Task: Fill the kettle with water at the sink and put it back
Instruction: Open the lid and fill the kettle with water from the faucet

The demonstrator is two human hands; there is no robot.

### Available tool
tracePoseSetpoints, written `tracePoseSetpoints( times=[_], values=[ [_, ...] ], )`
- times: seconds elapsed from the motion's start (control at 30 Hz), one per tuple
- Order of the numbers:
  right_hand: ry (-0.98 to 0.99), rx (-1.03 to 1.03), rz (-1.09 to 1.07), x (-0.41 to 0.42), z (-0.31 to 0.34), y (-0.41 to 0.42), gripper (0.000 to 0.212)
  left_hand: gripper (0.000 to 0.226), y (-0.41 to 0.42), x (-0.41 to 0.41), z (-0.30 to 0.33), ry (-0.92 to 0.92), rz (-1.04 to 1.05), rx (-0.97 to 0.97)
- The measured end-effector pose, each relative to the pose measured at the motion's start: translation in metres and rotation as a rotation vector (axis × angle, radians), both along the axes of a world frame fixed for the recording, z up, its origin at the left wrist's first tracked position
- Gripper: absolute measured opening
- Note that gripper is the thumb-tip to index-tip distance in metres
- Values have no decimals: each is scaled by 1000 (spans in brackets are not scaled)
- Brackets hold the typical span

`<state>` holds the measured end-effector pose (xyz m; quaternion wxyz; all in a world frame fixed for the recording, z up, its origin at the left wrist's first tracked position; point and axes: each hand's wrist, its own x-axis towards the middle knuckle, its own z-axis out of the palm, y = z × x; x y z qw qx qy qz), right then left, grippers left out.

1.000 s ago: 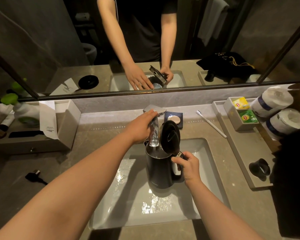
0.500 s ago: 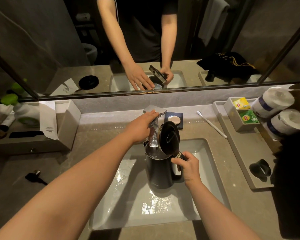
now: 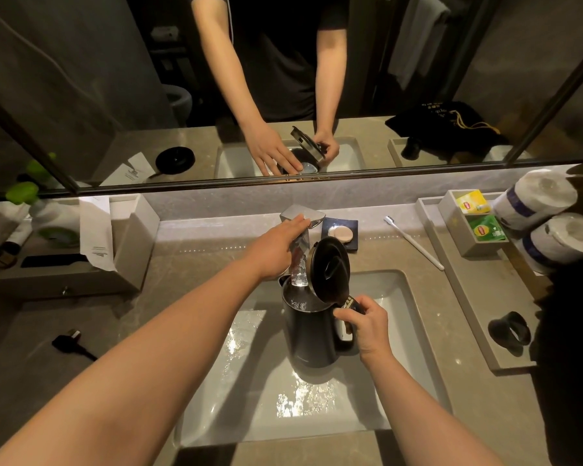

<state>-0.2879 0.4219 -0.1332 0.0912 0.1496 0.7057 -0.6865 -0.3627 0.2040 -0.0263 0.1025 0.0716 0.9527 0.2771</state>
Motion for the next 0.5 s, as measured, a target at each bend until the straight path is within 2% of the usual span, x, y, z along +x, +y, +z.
tracePoseSetpoints(
  times=[0.2,0.3,0.5],
  values=[
    [8,1,16,-2,-3,1,44,79,0,2,-2,8,2,3],
    [5,-26,25,-3,-3,1,36,80,-1,1,-3,17,-2,-5],
    [9,-29,35,-4,-5,3,42,86,-2,-4,-2,-8,-193,-191]
  ],
)
